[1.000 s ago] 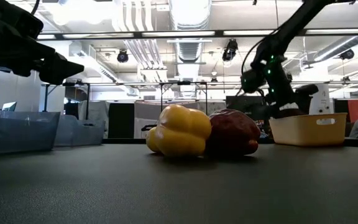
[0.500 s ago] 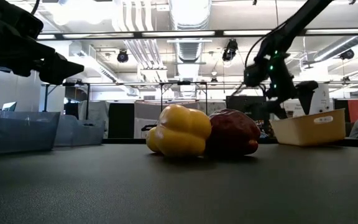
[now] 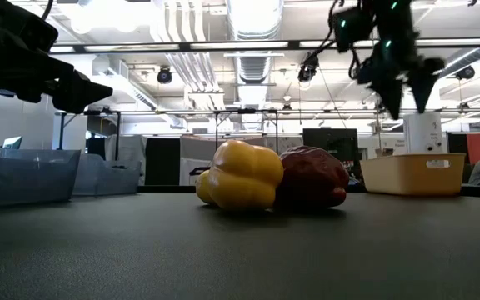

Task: Sort produce into baskets
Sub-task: Put the apple into the yellow bin

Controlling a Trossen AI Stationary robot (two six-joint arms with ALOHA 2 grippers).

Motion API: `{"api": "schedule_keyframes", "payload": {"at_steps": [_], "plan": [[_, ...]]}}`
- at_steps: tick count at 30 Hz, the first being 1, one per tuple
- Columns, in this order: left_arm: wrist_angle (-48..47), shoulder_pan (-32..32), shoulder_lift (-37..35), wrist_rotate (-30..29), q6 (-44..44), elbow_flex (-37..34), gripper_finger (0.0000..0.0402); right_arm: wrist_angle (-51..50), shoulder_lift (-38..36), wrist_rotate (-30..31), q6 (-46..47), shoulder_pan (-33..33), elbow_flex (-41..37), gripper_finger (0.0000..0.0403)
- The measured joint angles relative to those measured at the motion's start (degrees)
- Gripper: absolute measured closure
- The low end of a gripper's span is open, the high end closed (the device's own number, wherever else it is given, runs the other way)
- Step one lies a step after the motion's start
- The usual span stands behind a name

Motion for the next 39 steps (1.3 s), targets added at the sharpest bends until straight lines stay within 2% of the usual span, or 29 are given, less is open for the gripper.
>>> {"api": "schedule_keyframes", "payload": {"at_steps": [3,6,11,16,20,30,39], "plan": [[0.0,0.0,0.0,0.0,0.0,0.0,0.0042,-3.8,0.2,-3.2,6.3,10.1,-1.2,0.0019],[0.0,0.0,0.0,0.0,0.0,0.0,0.0042,-4.2,0.6,-7.8,8.5,17.3,-3.3,0.0019],[0.0,0.0,0.0,0.0,0.0,0.0,0.0042,-4.3,1.1,-14.1,8.7,21.4,-8.7,0.0019],[0.0,0.0,0.0,0.0,0.0,0.0,0.0042,-4.0,1.6,-15.7,3.3,19.5,-15.3,0.0019],[0.0,0.0,0.0,0.0,0.0,0.0,0.0042,-4.0,1.6,-15.7,-0.4,14.8,-18.8,0.0019],[0.0,0.0,0.0,0.0,0.0,0.0,0.0042,0.6,1.6,-20.2,-6.9,1.8,-21.5,0.0019],[0.0,0.0,0.0,0.0,0.0,0.0,0.0042,3.9,1.6,-25.9,-5.9,0.5,-21.7,0.0019]]}}
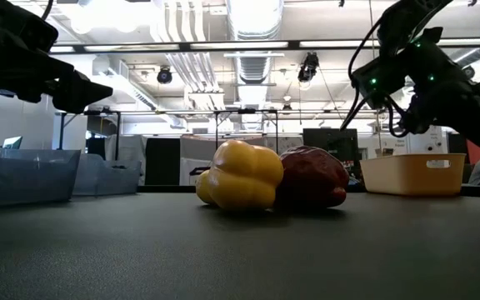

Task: Sort produce into baskets
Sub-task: Put the apple into the yellow bin

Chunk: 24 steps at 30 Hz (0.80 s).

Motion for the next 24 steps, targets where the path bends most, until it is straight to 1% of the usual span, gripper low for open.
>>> {"api": "schedule_keyframes", "payload": {"at_steps": [4,8,16,20,24], "plan": [[0.0,0.0,0.0,0.0,0.0,0.0,0.0042,0.0,0.0,-3.3,2.5,0.9,0.0,0.0019],[0.0,0.0,0.0,0.0,0.0,0.0,0.0042,0.0,0.0,-4.6,3.9,3.0,0.0,0.0019],[0.0,0.0,0.0,0.0,0.0,0.0,0.0042,0.2,0.0,-6.4,8.5,10.3,0.0,0.0019],[0.0,0.0,0.0,0.0,0.0,0.0,0.0042,0.2,0.0,-6.3,8.0,14.9,0.0,0.0019],[0.0,0.0,0.0,0.0,0.0,0.0,0.0042,0.6,0.0,-4.4,5.9,18.9,0.0,0.0019]]}}
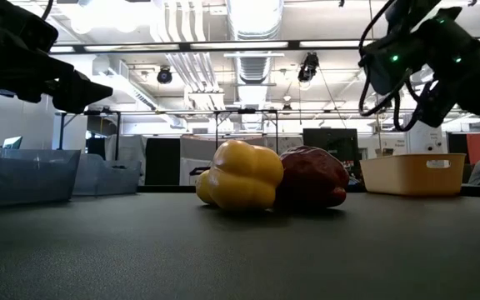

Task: Sort produce into baskets
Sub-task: Put the apple into the yellow bin

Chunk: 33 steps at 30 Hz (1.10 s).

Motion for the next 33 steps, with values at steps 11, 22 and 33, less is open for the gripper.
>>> {"api": "schedule_keyframes", "payload": {"at_steps": [11,22,33], "plan": [[0.0,0.0,0.0,0.0,0.0,0.0,0.0042,4.7,0.1,2.7,0.2,3.2,-0.7,0.0019],[0.0,0.0,0.0,0.0,0.0,0.0,0.0042,4.9,0.0,2.3,6.8,3.2,-0.3,0.0019],[0.0,0.0,0.0,0.0,0.0,0.0,0.0042,5.0,0.0,4.2,-5.5,2.7,-0.7,0.0019]]}}
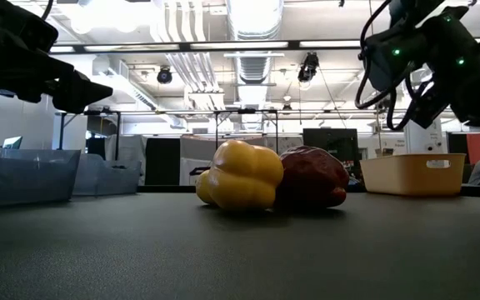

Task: Sort produce into baskets
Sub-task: Put the apple into the yellow bin

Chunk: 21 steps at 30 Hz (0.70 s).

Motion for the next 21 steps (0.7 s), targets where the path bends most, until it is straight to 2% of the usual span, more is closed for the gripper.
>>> {"api": "schedule_keyframes", "payload": {"at_steps": [12,21], "plan": [[0.0,0.0,0.0,0.0,0.0,0.0,0.0042,1.5,0.0,-4.4,-4.8,1.1,-1.4,0.0019],[0.0,0.0,0.0,0.0,0.0,0.0,0.0042,7.9,0.0,-7.9,-1.0,1.1,-4.3,0.0019]]}}
